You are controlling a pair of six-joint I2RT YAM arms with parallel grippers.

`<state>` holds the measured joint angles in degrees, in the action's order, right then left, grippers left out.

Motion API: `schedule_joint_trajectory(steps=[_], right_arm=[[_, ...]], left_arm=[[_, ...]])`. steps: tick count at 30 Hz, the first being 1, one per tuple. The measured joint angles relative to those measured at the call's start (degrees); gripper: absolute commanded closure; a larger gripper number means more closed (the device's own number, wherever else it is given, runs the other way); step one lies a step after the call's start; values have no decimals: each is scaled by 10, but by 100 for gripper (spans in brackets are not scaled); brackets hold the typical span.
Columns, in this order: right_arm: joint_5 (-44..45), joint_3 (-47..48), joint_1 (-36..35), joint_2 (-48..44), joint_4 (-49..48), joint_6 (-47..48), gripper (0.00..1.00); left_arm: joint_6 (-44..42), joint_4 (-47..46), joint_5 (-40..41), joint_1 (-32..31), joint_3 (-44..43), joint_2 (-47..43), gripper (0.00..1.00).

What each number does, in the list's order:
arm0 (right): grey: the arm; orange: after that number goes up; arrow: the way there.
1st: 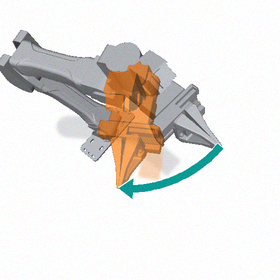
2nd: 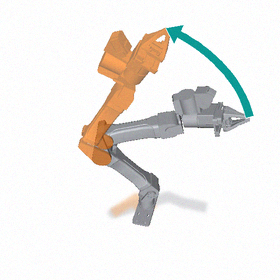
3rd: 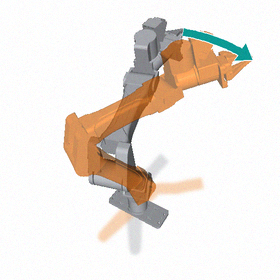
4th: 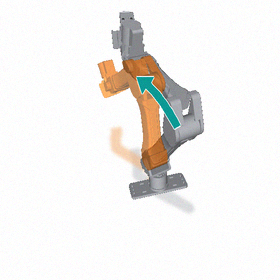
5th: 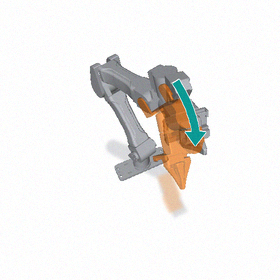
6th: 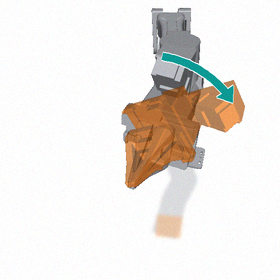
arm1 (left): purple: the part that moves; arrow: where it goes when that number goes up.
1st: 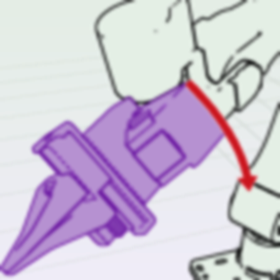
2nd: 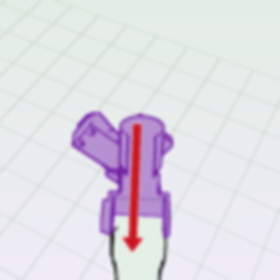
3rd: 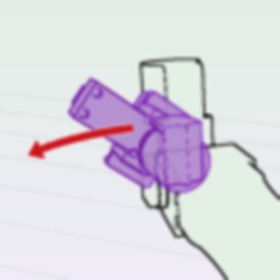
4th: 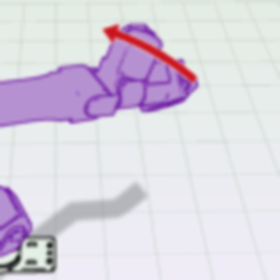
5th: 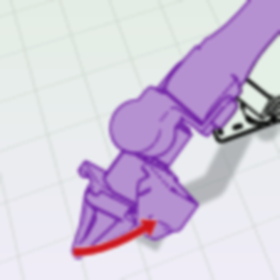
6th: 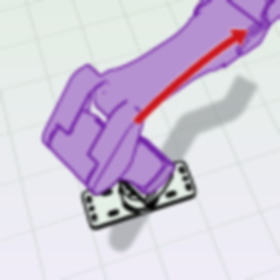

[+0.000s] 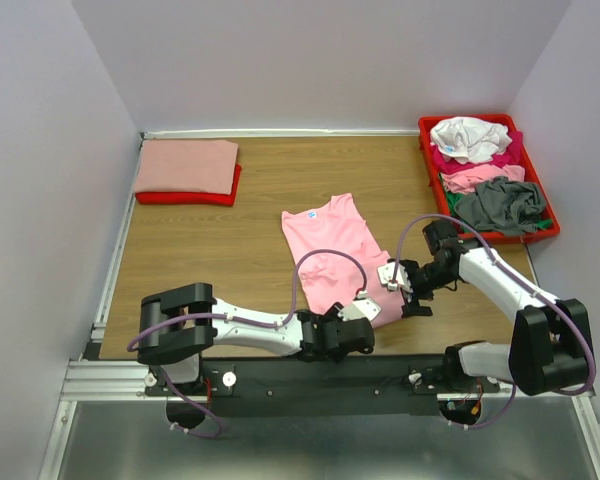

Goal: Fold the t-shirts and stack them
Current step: Fold the tshirt

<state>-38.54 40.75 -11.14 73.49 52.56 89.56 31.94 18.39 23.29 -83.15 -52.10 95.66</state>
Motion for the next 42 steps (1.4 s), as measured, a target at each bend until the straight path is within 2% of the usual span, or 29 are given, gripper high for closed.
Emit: schedule_joint_trajectory(steps=[11, 17, 21, 25, 31, 42], right_arm=[[0, 0, 0, 0, 0, -1, 7], [0, 0, 0, -1, 0, -4, 6], [1, 0, 0, -7, 0, -8, 9], [9, 0, 0, -14, 0, -11, 11], [30, -7, 0, -24, 3, -4, 13], [53, -57, 0, -24, -2, 4, 24]], left_arm=[[19, 26, 32, 4, -2, -1, 44], [13, 22, 30, 8, -4, 5, 75], [5, 20, 30, 12, -4, 7, 84], [-2, 17, 30, 15, -2, 6, 100], [-6, 5, 26, 16, 9, -1, 100], [-13, -10, 6, 25, 21, -14, 100]])
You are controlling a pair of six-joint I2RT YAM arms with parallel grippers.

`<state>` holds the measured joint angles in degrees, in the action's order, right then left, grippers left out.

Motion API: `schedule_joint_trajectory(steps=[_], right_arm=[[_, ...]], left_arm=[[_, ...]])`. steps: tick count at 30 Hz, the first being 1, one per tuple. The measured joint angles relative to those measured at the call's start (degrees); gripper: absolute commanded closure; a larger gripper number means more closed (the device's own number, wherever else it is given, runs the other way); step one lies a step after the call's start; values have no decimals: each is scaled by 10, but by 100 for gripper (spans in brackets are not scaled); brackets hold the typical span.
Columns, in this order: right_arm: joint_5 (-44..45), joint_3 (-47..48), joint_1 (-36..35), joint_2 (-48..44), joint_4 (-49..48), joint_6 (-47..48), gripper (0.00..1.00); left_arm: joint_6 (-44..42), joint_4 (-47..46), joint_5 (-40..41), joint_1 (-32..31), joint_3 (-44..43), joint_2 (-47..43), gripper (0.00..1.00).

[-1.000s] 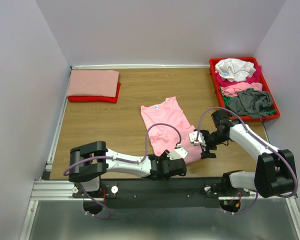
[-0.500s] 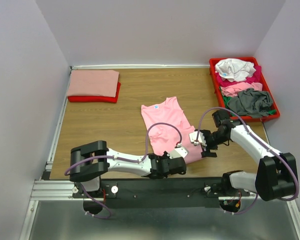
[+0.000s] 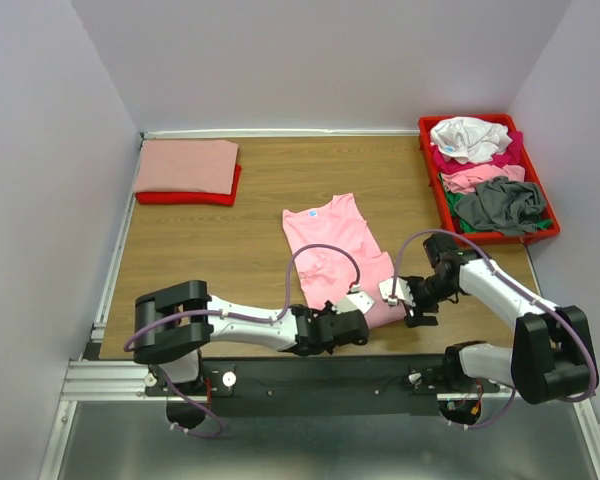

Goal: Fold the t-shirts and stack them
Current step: Fold the tshirt

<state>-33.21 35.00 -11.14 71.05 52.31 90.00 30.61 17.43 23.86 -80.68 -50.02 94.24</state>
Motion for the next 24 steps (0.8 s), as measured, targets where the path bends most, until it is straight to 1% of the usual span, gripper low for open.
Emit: schedule_joint_trajectory(steps=[2, 4, 8, 9, 10, 11, 12, 18, 21, 24], right_arm=[[9, -12, 0, 0, -14, -2, 26], [12, -19, 0, 2, -24, -4, 33], [10, -21, 0, 3, -38, -17, 54], [8, -21, 0, 4, -40, -20, 68], [6, -22, 0, 4, -43, -22, 80], [4, -23, 0, 4, -48, -25, 88], [1, -25, 0, 4, -54, -28, 99], [-3, -38, 0, -15, -81, -31, 100], [-3, -37, 0, -15, -78, -30, 100], [-3, -26, 0, -13, -54, -25, 100]], left_arm=[[-3, -3, -3, 0, 2, -2, 100], [-5, -6, -5, 0, 5, -4, 100], [-8, -17, -7, 1, 14, -9, 100], [-8, -21, -8, 1, 16, -11, 100], [-9, -24, -9, 1, 19, -13, 100], [-9, -28, -9, 1, 21, -14, 100], [-10, -30, -10, 1, 23, -15, 100], [-22, -60, -20, 3, 46, -30, 100], [-29, -75, -32, 5, 60, -41, 100], [-35, -82, -58, 5, 71, -56, 100]])
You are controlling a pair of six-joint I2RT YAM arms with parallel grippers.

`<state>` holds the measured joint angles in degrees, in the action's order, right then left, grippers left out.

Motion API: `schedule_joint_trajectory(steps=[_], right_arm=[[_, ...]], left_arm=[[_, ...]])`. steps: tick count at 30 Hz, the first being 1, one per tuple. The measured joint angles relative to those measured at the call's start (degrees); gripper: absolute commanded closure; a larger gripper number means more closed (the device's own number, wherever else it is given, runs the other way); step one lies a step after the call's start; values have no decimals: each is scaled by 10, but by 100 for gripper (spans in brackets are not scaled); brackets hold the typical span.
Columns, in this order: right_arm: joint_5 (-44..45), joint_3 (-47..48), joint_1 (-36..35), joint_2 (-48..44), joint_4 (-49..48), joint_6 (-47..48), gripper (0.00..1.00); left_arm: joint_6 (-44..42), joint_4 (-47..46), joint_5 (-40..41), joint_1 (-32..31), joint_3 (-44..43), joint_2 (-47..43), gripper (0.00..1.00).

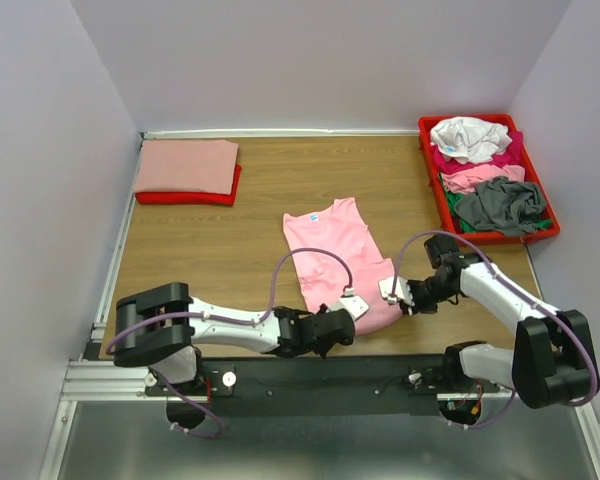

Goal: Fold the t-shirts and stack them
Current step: Fold the tshirt

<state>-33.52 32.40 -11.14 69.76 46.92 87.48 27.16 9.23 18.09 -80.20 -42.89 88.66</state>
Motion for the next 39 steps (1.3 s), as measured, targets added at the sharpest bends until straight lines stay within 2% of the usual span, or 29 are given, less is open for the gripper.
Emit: schedule_joint_trajectory(steps=[10, 17, 24, 35, 39], right_arm=[[-56, 113, 0, -62, 133, -7, 100], [-92, 162, 0, -75, 162, -34, 100], [-116, 214, 0, -55, 148, -91, 99], [-151, 295, 0, 52, 52, -206, 100], [-162, 313, 0, 65, 24, -235, 100]], left_arm=[[-17, 35, -81, 16, 10, -115, 100], [-28, 55, -102, 58, 10, -193, 100], [-49, 68, -116, 115, 0, -224, 100], [-123, 48, -152, 232, -42, -214, 100], [-152, 42, -163, 254, -66, -205, 100]])
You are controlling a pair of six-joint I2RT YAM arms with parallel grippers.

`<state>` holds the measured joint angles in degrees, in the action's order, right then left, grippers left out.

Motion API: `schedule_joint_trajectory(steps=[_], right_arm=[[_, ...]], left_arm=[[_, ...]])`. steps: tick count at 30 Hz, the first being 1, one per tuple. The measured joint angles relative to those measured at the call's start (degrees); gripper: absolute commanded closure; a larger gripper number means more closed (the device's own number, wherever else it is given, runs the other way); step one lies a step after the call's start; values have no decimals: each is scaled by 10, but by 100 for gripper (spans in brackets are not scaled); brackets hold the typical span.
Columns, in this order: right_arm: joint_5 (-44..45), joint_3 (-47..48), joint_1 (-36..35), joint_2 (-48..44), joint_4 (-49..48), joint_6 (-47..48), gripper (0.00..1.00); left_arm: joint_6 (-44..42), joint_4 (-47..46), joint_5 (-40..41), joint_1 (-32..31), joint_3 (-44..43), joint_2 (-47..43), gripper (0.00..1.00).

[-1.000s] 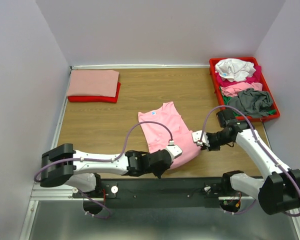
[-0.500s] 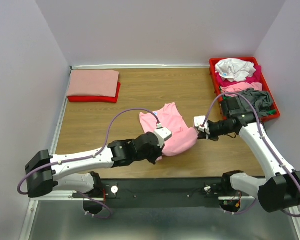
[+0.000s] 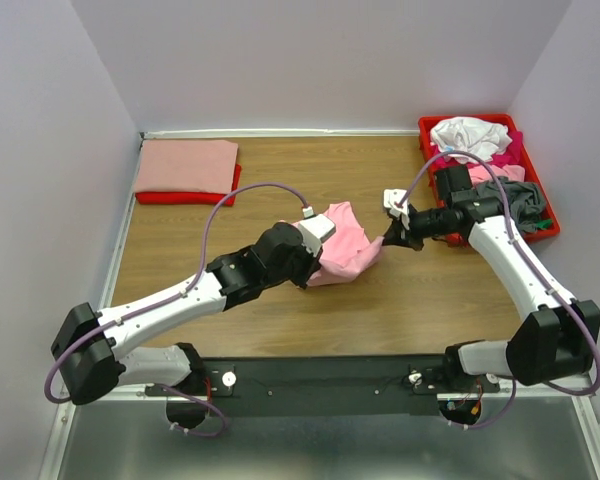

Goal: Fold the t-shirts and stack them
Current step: Fold the tshirt

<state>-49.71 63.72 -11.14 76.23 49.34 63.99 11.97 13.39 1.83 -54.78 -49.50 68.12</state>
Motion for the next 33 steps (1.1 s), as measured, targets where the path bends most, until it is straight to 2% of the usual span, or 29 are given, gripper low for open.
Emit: schedule_joint_trajectory(steps=[12, 23, 33], right_arm=[[-23, 28, 0, -7, -45, -55, 99], [-17, 26, 0, -50, -48, -68, 100], [-16, 12, 0, -80, -48, -80, 100]], left_arm=[[-24, -7, -55, 7, -26, 0, 100], [26, 11, -73, 8, -24, -44, 100], [66, 6, -140, 8, 12, -65, 100]])
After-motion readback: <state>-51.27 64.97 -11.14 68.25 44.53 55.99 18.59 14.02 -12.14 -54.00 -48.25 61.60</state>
